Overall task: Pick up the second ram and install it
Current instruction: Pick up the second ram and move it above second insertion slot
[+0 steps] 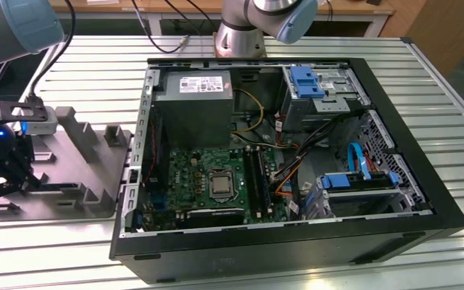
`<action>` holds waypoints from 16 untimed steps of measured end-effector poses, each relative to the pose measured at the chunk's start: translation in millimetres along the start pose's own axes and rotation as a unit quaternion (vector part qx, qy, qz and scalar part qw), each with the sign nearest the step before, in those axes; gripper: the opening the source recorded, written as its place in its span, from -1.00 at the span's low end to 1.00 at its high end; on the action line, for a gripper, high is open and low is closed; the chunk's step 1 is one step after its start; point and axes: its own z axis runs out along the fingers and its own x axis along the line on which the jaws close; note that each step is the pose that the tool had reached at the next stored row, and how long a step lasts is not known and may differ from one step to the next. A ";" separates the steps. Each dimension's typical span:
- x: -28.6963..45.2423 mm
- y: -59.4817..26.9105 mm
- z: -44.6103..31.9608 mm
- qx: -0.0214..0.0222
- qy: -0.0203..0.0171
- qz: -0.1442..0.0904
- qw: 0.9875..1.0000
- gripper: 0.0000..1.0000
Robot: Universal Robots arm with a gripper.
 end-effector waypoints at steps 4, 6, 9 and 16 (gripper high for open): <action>0.0 0.0 0.0 0.000 0.000 0.000 1.000 -0.77; 0.0 0.0 0.0 0.000 0.000 -0.001 1.000 -0.77; -0.1 0.1 -3.9 0.000 0.000 -0.001 1.000 -0.77; -0.5 0.5 -20.3 0.000 0.000 -0.001 1.000 -0.77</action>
